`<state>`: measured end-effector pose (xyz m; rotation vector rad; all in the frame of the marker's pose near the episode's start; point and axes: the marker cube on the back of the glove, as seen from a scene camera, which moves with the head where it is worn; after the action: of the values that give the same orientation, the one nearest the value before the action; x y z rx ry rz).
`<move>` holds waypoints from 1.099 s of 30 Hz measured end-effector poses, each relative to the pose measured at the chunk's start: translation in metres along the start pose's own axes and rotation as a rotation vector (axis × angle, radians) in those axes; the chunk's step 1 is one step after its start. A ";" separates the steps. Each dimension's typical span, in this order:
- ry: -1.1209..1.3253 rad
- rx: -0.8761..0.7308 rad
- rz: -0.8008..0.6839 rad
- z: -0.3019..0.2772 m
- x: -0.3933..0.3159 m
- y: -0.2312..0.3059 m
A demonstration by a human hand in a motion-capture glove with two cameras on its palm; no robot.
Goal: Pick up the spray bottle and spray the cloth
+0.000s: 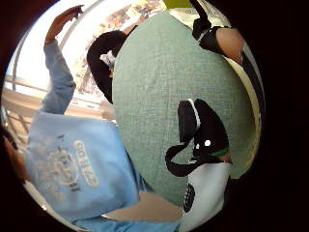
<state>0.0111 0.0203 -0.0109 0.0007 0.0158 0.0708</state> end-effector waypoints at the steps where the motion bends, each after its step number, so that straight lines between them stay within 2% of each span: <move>1: -0.003 0.005 0.005 -0.001 0.001 0.001; 14: 0.000 0.002 0.098 -0.013 0.018 0.023; 21: -0.281 0.191 0.231 -0.027 0.037 0.040; 27: -0.585 0.306 0.404 -0.037 0.067 0.062; 33: -0.732 0.419 0.486 -0.037 0.100 0.059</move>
<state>0.1058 0.0860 -0.0494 0.4500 -0.7042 0.5489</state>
